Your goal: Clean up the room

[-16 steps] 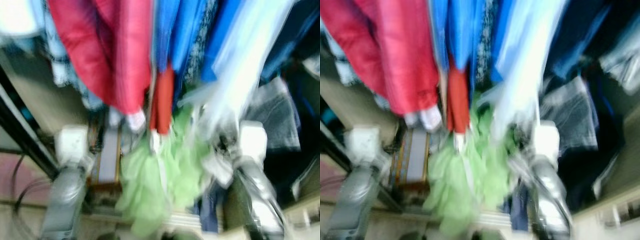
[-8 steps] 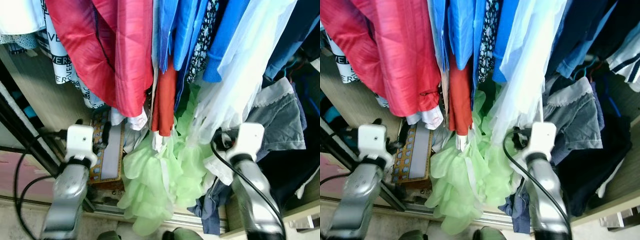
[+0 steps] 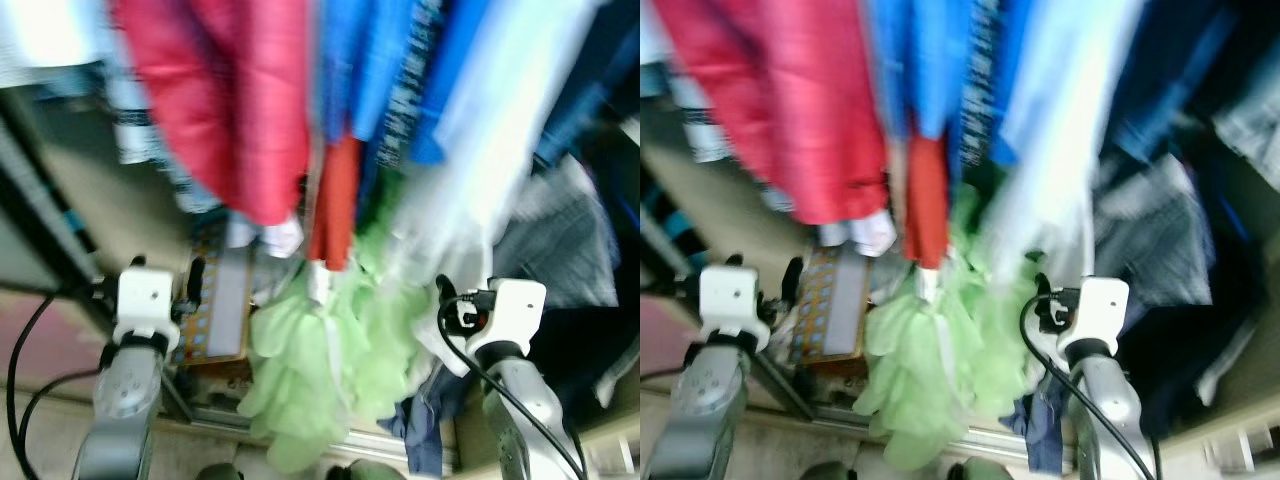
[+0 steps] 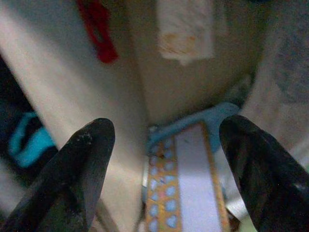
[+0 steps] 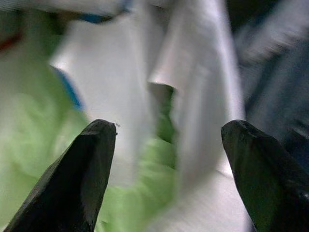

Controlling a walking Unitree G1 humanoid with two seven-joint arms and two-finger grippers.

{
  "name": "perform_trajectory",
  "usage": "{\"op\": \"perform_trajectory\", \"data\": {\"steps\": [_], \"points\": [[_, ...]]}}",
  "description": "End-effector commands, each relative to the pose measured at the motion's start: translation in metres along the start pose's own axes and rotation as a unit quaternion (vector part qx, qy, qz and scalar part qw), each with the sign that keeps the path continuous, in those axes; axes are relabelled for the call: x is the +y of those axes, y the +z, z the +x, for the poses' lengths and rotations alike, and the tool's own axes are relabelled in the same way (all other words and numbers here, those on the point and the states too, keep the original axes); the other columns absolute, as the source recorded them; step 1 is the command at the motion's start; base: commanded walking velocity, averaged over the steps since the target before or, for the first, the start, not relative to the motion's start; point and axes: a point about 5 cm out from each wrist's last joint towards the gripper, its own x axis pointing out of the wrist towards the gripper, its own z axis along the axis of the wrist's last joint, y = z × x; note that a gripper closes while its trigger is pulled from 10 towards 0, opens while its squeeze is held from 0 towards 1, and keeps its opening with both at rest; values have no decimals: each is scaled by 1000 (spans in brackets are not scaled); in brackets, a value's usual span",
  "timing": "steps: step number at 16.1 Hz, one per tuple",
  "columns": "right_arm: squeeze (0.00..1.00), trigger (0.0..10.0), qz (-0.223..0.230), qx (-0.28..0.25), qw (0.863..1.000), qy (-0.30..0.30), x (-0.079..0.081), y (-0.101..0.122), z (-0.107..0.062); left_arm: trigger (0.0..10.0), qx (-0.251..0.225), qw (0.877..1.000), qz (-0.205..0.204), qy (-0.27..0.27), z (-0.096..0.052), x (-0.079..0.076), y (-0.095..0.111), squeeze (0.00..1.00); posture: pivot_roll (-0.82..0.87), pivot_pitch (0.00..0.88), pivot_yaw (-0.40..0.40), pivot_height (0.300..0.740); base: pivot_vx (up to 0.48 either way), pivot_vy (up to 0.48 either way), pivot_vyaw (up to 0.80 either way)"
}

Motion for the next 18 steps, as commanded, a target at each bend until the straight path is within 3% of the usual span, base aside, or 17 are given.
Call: {"op": "perform_trajectory", "data": {"steps": [1, 3, 5, 8, 18], "points": [[0, 10000, -5, -11, 1000, 6, 0, 5, 3, 10000, -8, 1000, 11, 11, 3, 2, 7, 0, -15, 0, -41, 740, 0, 0, 800], [0, 10000, -9, -14, 1000, 3, -3, 7, 4, 10000, -16, 999, 1, 47, 4, 10, 18, 0, 5, 11, -39, 740, 0, 0, 800], [0, 10000, -7, -9, 1000, 11, -3, 6, 8, 10000, -5, 999, 10, 53, -5, 12, 13, 0, 15, 43, -44, 740, 0, 0, 800], [0, 10000, -12, -10, 1000, 15, -3, 9, 12, 10000, 6, 999, 12, 33, -10, 6, 8, 0, 4, 52, -61, 740, 0, 0, 800], [0, 10000, 6, 9, 1000, 23, -3, -2, 12, 10000, 3, 1000, -6, -8, 3, -12, 8, 0, 9, 0, -81, 740, 0, 0, 800]]}}
